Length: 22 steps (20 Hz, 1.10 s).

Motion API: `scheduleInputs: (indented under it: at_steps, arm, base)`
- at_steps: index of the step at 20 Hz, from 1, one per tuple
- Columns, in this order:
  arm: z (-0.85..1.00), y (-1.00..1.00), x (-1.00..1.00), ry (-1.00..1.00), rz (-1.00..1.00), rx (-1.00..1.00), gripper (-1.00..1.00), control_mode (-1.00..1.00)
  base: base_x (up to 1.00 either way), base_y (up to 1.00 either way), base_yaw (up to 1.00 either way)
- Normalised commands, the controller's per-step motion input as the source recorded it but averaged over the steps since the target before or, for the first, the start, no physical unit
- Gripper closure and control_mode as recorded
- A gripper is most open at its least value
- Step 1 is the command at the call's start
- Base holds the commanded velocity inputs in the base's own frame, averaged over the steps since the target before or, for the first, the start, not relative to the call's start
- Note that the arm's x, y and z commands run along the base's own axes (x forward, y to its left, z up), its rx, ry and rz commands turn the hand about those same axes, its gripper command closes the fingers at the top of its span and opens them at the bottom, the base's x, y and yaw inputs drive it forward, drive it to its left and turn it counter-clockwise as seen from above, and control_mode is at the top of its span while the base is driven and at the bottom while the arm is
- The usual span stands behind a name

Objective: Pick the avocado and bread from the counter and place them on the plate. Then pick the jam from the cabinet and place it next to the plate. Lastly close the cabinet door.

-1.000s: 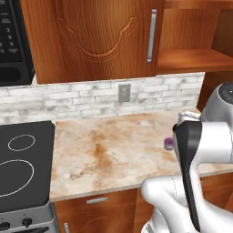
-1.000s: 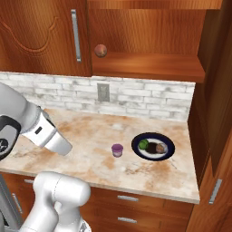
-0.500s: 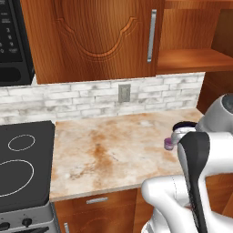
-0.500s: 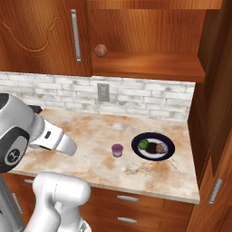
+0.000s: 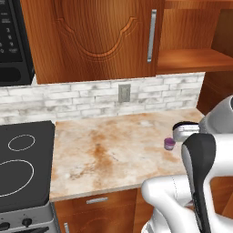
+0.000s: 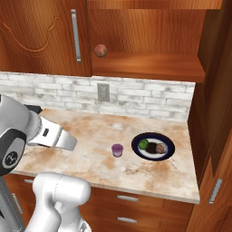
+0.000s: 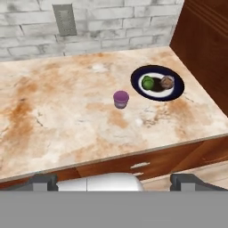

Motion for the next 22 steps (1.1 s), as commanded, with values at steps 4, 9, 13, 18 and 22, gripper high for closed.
scheduleInputs:
  at_steps: [4, 9, 13, 18, 22]
  arm:
    - [0.00, 0.14, -0.14, -0.18, 0.00, -0.03, -1.00, -1.00]
    - [0.11, 0.31, -0.23, -0.11, -0.06, -0.03, -1.00, -1.00]
    - [0.10, 0.41, -0.30, -0.02, -0.20, -0.05, -1.00, -1.00]
    - [0.00, 0.28, -0.33, -0.02, -0.24, -0.06, -1.00, -1.00]
    - [0.00, 0.05, -0.03, 0.04, -0.10, -0.01, -1.00, -1.00]
  base:
    - [0.00, 0.00, 0.00]
    - [0.00, 0.00, 0.00]
    - [0.00, 0.00, 0.00]
    - [0.00, 0.00, 0.00]
    - [0.00, 0.00, 0.00]
